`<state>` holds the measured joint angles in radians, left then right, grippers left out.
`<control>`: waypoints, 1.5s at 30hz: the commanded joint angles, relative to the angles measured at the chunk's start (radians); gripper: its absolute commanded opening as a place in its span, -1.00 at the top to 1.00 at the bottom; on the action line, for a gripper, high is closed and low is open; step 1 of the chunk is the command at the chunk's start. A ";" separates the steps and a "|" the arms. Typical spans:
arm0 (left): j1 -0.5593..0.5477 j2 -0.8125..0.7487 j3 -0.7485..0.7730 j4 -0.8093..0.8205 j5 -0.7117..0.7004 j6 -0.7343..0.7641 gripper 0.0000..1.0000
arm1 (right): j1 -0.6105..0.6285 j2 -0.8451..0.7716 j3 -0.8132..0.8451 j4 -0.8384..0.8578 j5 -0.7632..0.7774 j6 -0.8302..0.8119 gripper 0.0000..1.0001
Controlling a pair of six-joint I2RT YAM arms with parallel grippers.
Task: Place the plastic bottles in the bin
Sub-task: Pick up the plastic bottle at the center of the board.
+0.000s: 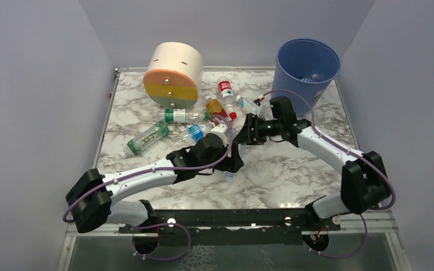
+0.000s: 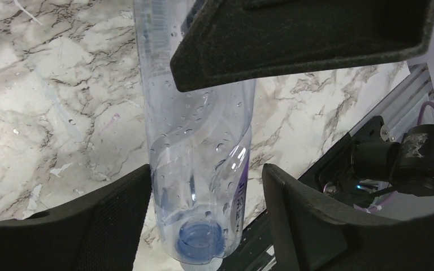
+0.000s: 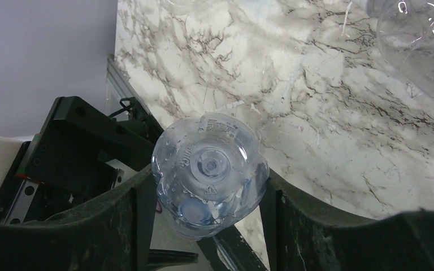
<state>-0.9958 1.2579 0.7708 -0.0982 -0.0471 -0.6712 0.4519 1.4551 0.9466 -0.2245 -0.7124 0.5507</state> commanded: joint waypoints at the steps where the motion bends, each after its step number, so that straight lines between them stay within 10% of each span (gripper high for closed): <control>1: -0.001 -0.004 -0.008 0.043 -0.002 0.010 -0.53 | 0.007 0.004 -0.011 0.031 -0.032 0.009 -0.25; 12: -0.001 -0.033 -0.018 0.037 -0.020 0.022 -0.98 | 0.007 0.003 -0.012 0.031 -0.011 0.014 -0.24; 45: -0.001 -0.423 -0.034 -0.105 -0.138 0.056 -0.99 | -0.018 0.107 0.417 -0.146 0.103 -0.040 -0.24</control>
<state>-0.9962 0.8665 0.7540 -0.2005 -0.1673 -0.6197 0.4496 1.5383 1.2804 -0.3252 -0.6380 0.5320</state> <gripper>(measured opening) 0.990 0.625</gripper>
